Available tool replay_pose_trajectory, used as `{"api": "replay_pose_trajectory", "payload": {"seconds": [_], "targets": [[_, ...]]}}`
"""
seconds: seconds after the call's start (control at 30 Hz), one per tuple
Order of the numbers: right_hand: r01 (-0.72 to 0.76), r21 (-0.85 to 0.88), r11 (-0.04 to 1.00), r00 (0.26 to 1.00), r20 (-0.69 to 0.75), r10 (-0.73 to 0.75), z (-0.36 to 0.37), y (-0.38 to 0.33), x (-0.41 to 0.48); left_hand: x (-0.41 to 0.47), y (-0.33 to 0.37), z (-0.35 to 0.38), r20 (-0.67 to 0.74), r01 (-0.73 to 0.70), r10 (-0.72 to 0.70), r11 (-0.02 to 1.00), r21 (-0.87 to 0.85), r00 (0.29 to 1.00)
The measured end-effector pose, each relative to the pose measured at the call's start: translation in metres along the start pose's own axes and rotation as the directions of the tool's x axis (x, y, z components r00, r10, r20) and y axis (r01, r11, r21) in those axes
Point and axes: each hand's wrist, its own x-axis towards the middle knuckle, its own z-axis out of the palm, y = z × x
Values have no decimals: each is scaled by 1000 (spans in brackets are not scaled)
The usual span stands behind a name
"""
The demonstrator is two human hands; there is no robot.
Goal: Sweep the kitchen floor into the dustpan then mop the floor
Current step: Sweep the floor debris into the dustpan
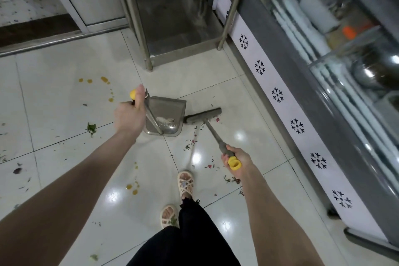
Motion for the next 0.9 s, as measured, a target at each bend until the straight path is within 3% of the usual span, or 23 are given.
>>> {"api": "replay_pose_trajectory", "payload": {"seconds": [0.43,0.9], "targets": [[105,6,994,994,5,-105,47,-77,69,16,31,23,-5,-42,43,995,86,999],[-86,5,996,995,45,86,100,-141,138,66,52,46,-6,-63,63,997,55,998]]}}
